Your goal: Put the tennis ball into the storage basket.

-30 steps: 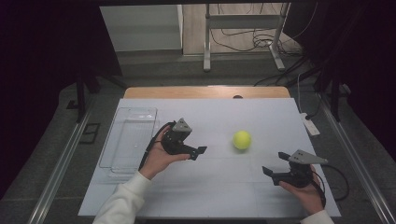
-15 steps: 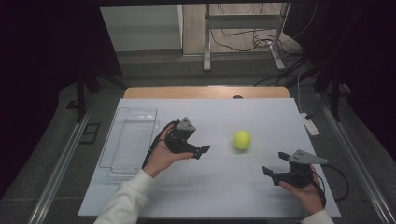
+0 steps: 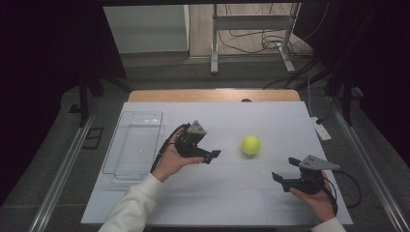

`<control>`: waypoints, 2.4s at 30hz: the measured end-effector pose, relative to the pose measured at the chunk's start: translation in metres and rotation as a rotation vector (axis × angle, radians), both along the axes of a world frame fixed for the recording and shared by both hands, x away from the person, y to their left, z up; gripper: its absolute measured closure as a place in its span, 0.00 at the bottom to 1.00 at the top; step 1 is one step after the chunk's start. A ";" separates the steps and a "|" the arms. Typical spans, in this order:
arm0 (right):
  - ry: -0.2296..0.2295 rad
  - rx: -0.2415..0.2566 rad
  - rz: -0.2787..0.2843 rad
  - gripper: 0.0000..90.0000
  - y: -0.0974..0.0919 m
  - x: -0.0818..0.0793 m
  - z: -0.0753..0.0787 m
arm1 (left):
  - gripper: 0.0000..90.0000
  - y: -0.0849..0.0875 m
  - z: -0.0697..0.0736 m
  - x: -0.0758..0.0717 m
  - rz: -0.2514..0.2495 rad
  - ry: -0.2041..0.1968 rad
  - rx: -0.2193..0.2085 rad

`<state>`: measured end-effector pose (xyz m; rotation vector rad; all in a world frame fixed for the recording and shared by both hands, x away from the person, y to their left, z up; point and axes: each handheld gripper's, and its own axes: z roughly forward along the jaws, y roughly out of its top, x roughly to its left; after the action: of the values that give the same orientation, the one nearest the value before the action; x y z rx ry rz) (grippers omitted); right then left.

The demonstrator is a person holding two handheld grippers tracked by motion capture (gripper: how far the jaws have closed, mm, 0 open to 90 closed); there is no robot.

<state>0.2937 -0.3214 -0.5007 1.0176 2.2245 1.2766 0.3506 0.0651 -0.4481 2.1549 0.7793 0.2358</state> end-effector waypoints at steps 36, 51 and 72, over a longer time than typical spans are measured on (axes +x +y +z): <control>-0.002 0.003 -0.001 0.11 -0.001 0.000 0.000 | 0.14 -0.028 0.005 0.017 -0.031 0.017 -0.010; 0.000 0.003 -0.001 0.11 -0.002 0.000 0.000 | 0.13 -0.036 0.006 0.023 -0.036 0.022 0.003; 0.001 0.002 -0.001 0.11 -0.002 0.000 0.000 | 0.13 -0.048 0.004 0.039 -0.036 0.041 0.030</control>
<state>0.2940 -0.3229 -0.5010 1.0197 2.2235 1.2788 0.3894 0.0173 -0.4442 2.2063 0.7639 0.1865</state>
